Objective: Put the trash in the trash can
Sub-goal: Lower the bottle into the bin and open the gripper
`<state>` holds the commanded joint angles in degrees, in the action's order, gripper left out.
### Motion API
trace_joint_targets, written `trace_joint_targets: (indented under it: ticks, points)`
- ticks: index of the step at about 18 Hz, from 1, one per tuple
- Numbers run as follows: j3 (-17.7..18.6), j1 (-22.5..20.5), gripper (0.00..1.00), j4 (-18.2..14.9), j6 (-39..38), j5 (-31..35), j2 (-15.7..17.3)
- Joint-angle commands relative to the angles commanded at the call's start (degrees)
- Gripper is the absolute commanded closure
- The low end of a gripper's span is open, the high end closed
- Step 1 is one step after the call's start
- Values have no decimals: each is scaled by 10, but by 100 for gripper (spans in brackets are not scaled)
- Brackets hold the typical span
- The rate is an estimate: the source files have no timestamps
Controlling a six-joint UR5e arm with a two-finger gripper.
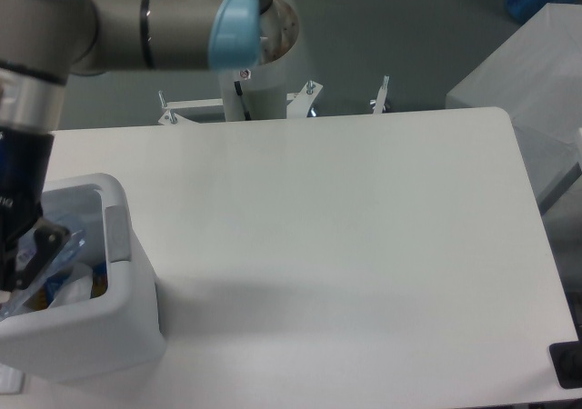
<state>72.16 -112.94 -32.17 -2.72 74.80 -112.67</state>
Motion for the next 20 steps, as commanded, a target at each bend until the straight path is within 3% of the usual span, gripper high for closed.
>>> trace_joint_targets:
  ticks: [6, 13, 15, 17, 20]
  points:
    - [42, 3, 72, 0, 1, 0, 18]
    - [47, 3, 61, -1, 13, 0, 15]
    - [45, 3, 46, 0, 15, 0, 15]
    - [44, 3, 42, 0, 18, 0, 18]
    - [41, 1, 24, -1, 18, 0, 21]
